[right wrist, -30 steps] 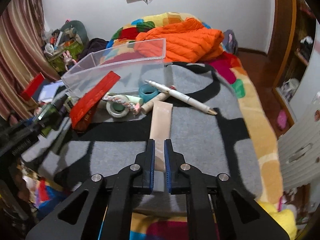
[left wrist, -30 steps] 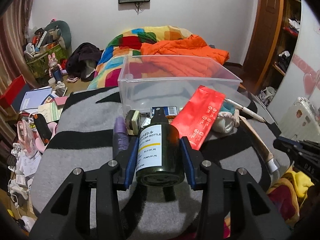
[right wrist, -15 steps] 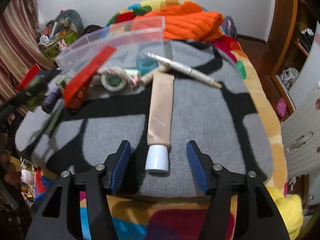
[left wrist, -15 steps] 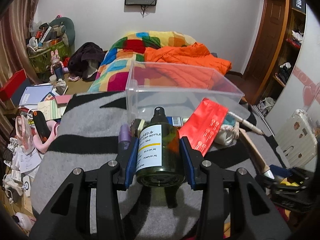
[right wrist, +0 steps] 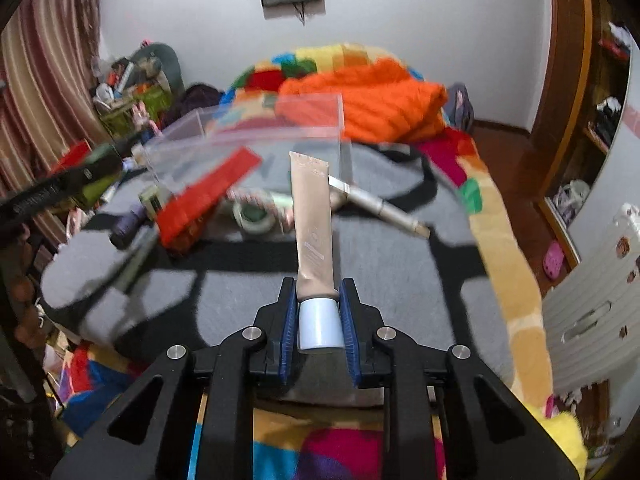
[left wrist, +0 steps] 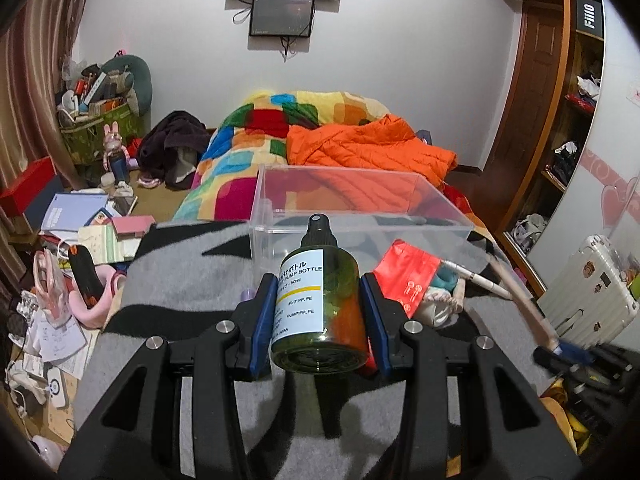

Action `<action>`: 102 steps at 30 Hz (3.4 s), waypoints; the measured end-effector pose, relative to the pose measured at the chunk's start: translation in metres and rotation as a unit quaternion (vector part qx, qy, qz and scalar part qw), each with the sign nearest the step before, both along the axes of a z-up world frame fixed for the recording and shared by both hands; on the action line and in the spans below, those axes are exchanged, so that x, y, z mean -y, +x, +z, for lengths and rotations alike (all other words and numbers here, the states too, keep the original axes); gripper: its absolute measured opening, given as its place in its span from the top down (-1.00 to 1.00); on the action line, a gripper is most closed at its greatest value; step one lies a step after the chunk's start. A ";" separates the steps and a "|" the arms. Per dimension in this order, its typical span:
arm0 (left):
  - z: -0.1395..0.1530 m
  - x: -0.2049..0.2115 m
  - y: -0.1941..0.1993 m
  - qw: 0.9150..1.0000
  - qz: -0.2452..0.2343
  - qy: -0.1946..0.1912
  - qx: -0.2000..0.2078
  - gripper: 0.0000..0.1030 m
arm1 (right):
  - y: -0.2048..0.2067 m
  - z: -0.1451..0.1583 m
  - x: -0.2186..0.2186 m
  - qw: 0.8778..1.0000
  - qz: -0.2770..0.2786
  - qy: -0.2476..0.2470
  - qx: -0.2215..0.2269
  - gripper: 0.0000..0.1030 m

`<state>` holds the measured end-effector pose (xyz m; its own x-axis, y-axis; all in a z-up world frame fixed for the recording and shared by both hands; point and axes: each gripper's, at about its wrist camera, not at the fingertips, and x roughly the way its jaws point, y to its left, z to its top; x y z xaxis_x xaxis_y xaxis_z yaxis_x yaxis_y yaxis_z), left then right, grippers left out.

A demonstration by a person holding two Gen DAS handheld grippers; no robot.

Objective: Organize objects
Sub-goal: 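Lift the beige tube with the right tool while the left tool carries the green bottle over the clear box, then open the right tool over the clear box while the left tool releases the green bottle inside, then grasp the white pen with the right tool while the left tool grasps the purple spray bottle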

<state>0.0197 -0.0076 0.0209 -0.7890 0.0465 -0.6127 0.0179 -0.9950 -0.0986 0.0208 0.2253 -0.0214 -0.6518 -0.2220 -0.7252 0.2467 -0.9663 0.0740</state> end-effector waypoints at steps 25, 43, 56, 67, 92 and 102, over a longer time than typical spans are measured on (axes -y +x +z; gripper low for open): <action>0.024 0.013 -0.090 1.000 -0.008 -0.003 0.014 0.20 | -0.150 0.040 0.023 0.995 0.043 -0.094 0.001 0.63; -0.038 0.010 -0.170 0.990 -0.041 0.012 0.134 0.20 | -0.217 -0.005 0.062 0.993 0.090 -0.024 0.069 0.63; -0.046 0.005 -0.176 0.990 -0.050 -0.009 0.135 0.19 | -0.226 -0.024 0.076 0.993 0.093 0.032 0.068 0.62; -0.023 -0.008 -0.149 0.994 -0.061 -0.041 0.076 -0.35 | -0.204 -0.007 0.069 0.995 0.084 0.045 0.025 0.15; -0.037 0.035 -0.048 0.998 0.004 -0.041 0.038 -0.91 | -0.126 -0.011 -0.035 0.999 -0.035 -0.007 0.011 -0.52; -0.083 0.058 -0.043 0.989 0.027 -0.020 0.146 -0.17 | -0.126 -0.038 -0.038 0.999 -0.016 0.027 0.040 -0.51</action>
<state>-0.0235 -0.0653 -0.0623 -0.5794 -0.0196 -0.8148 0.0920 -0.9949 -0.0415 -0.1049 0.2636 -0.0591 -0.5976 -0.1613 -0.7854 0.2104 -0.9768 0.0405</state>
